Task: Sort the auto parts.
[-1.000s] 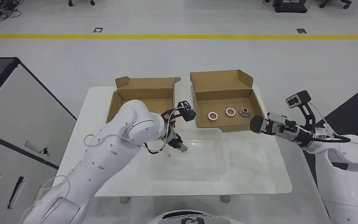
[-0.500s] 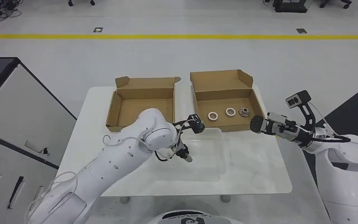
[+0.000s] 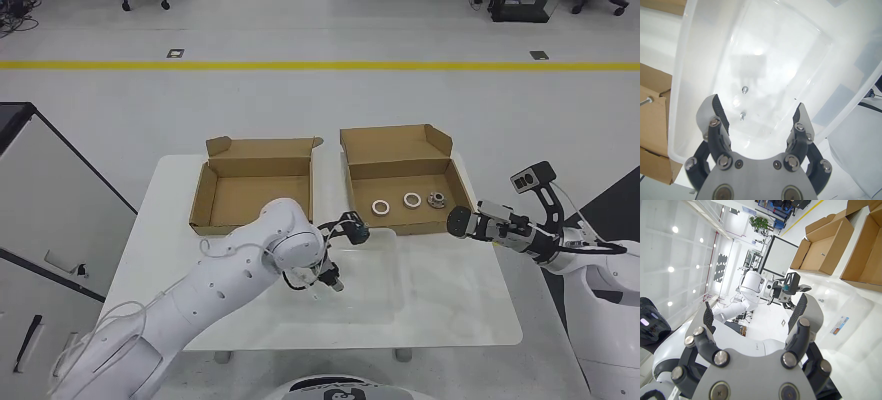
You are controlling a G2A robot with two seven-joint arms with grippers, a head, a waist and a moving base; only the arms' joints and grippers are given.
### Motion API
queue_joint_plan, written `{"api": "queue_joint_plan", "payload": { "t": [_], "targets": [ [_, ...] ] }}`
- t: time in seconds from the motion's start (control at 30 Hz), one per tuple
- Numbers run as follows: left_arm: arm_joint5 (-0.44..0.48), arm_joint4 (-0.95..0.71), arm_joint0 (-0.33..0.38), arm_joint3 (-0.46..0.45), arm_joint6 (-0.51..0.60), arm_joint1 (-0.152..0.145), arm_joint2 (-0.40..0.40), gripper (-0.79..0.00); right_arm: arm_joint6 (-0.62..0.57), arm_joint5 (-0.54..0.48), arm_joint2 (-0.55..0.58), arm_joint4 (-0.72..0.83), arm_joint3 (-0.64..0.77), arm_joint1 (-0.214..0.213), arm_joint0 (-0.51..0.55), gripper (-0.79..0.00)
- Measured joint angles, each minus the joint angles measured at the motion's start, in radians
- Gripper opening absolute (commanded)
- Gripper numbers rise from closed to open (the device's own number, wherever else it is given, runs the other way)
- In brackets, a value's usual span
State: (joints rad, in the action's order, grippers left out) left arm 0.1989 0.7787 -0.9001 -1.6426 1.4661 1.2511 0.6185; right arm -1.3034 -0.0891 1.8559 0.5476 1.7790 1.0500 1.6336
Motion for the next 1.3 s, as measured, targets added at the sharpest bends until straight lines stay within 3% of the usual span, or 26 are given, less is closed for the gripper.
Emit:
{"api": "queue_joint_plan", "payload": {
  "t": [0.37, 0.5, 0.7, 0.9, 1.3],
  "targets": [
    [0.003, 0.023, 0.034, 0.085, -0.021, 0.021, -0.053, -0.169, 0.000, 0.000, 0.000, 0.000, 0.000, 0.000, 0.000, 0.000],
    [0.007, 0.044, 0.043, 0.104, -0.037, 0.027, -0.067, -0.259, 0.000, 0.000, 0.000, 0.000, 0.000, 0.000, 0.000, 0.000],
    [0.018, 0.073, 0.053, 0.128, -0.055, 0.035, -0.086, -0.280, 0.000, 0.000, 0.000, 0.000, 0.000, 0.000, 0.000, 0.000],
    [0.029, 0.083, 0.061, 0.157, -0.059, 0.042, -0.098, -0.385, 0.000, 0.000, 0.000, 0.000, 0.000, 0.000, 0.000, 0.000],
    [0.046, 0.085, 0.063, 0.199, -0.074, 0.049, -0.102, -0.416, 0.000, 0.000, 0.000, 0.000, 0.000, 0.000, 0.000, 0.000]
  ]
}}
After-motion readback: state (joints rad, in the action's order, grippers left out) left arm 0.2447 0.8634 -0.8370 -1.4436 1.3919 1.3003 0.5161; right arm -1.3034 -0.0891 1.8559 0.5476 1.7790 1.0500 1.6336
